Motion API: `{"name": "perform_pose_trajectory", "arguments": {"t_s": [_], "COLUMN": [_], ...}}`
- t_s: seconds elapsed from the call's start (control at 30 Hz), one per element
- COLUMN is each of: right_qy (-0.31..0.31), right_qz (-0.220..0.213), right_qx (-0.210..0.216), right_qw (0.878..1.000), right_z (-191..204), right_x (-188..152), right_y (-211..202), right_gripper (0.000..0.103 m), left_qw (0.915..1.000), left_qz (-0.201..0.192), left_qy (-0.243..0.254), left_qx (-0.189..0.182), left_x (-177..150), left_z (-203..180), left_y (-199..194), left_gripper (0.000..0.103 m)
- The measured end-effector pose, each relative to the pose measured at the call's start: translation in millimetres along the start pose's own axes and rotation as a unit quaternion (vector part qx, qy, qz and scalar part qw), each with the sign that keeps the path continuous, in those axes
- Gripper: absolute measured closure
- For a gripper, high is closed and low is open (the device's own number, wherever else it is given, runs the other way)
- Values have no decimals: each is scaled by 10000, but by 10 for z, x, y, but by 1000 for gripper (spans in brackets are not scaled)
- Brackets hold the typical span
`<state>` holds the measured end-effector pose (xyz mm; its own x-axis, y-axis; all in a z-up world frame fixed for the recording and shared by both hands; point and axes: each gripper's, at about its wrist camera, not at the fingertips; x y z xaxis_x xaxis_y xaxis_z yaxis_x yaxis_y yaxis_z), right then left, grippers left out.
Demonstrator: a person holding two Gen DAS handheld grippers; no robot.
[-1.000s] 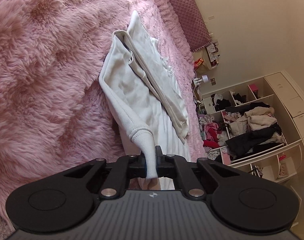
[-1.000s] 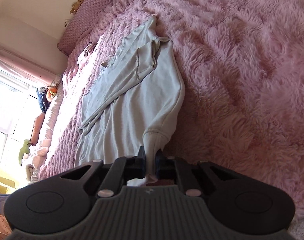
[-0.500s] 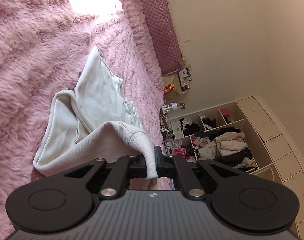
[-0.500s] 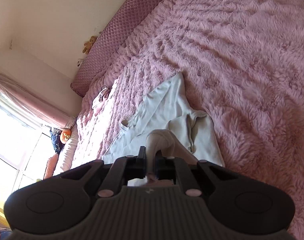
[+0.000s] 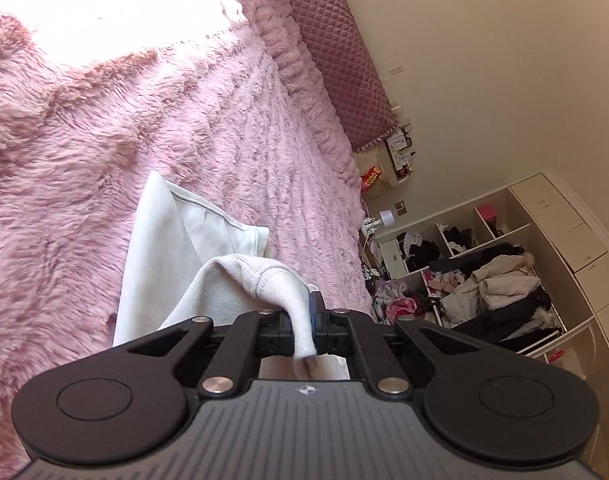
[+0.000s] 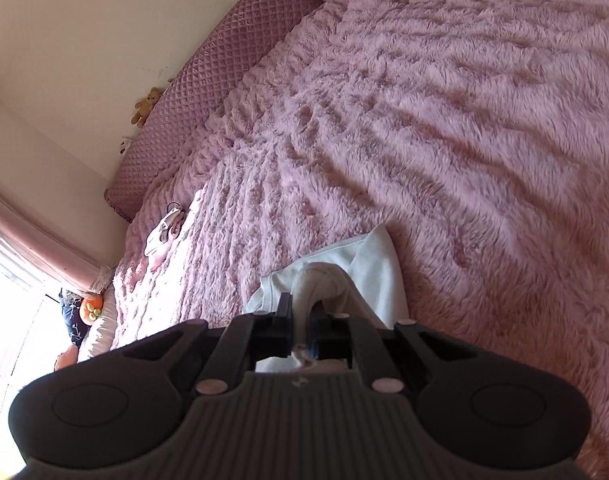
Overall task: Fold small clothes
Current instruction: 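Lay the hem over the collar and open both grippers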
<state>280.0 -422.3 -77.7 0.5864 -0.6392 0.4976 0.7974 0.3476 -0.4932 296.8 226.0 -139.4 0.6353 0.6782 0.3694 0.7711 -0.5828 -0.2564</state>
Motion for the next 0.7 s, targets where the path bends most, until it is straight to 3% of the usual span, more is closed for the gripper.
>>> {"name": "perform_pose_trajectory", "arguments": {"t_s": [0.17, 0.23, 0.3, 0.33, 0.43, 0.53, 0.7], "right_qy": [-163, -184, -16, 71, -100, -344, -1528], "right_qz": [249, 310, 245, 207, -288, -369, -26], "right_qx": [-372, -506, -475, -412, -368, -221, -541], "right_qw": [9989, 9981, 9986, 9989, 9989, 9985, 9868], "right_z": [-73, -116, -176, -204, -225, -311, -290], "right_x": [57, 67, 97, 108, 134, 155, 30], "right_y": [625, 783, 835, 823, 603, 382, 376], "right_gripper": [97, 93, 92, 86, 43, 43, 43], "left_qw": [9979, 9954, 9956, 9962, 9957, 9959, 9861], "left_qz": [181, 173, 118, 103, -154, -144, 113], "left_qy": [-264, -421, -423, -362, 131, 294, 1028], "left_qx": [558, 841, 823, 788, 905, 841, 1299], "left_x": [108, 200, 303, 371, 444, 417, 280], "left_z": [316, 424, 443, 423, 282, 253, 148], "left_y": [283, 315, 266, 207, -35, -225, -152], "left_gripper": [94, 86, 76, 74, 64, 59, 59]}}
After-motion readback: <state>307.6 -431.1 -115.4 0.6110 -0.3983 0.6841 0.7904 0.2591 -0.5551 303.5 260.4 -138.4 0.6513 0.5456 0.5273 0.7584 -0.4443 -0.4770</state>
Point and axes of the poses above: each gripper's, at about its wrist camera, not at the fingertips, and y roughly the way its jaws point, z to its left, x to its top, and after that the axes turned 4 degrees about -z, right-handed
